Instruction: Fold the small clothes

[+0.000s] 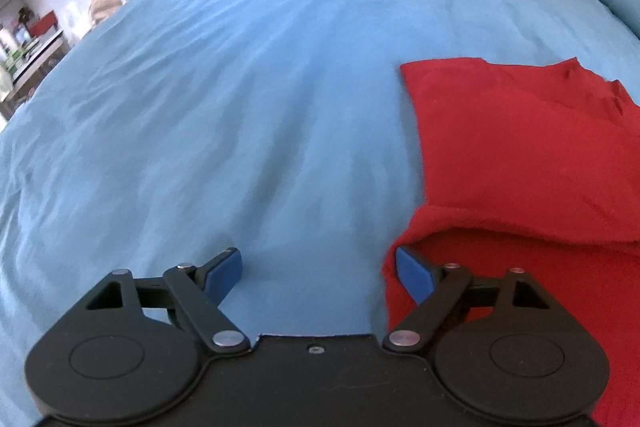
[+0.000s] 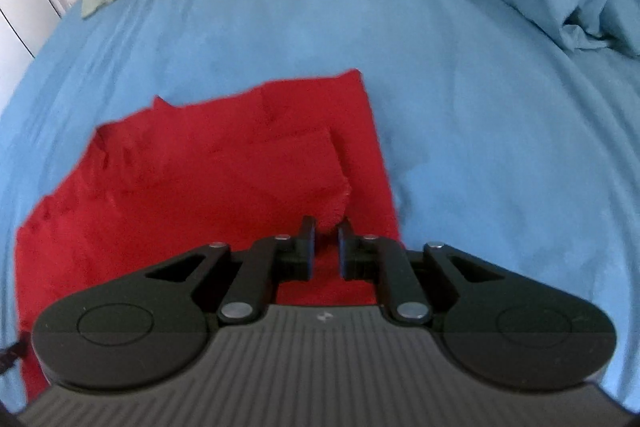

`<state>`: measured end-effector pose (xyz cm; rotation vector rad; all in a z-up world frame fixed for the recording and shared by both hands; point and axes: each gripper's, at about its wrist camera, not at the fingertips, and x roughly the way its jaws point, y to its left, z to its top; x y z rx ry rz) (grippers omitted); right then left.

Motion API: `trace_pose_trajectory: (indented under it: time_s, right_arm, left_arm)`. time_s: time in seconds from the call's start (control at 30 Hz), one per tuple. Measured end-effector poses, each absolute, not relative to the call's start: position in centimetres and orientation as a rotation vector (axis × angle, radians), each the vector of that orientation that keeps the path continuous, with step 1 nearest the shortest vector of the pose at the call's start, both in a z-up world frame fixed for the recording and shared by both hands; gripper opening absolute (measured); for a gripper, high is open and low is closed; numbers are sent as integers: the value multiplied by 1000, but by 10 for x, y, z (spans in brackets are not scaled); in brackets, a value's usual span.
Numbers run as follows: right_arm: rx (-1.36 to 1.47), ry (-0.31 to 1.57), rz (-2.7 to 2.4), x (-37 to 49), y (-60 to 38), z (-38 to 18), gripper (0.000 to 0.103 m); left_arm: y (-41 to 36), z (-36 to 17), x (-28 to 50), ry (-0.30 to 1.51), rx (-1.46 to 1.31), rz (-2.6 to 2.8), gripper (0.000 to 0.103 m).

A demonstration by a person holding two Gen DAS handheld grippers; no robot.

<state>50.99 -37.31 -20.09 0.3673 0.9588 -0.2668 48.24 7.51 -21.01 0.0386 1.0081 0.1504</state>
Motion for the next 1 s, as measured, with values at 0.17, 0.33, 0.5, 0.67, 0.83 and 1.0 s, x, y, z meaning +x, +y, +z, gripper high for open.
trace_pose_trajectory:
  time_s: [0.17,0.33,0.5,0.67,0.83,1.0]
  right_arm:
    - [293,832,-261,489,-364,-176,103]
    - [293,821,-92,494,-348,-175,103]
    - [368,852,-86,505,-344,-198,103]
    - [383,929,-69,502,-341,-217,103]
    - [341,945,-70,479,-344,-216,103]
    - [255,854,2,482,-333,-189,103]
  left_arm:
    - [40,-162,458,831,177,-11,85]
    - [2,-161,478,849,138,-326,86]
    - [-1,-202,508,1015,115,-286,80]
    - [10,-210,487,1057,128,-299,80]
    - [14,-194,471,1034,137,-292,81]
    - [3,-170,485,912,107,-318,96]
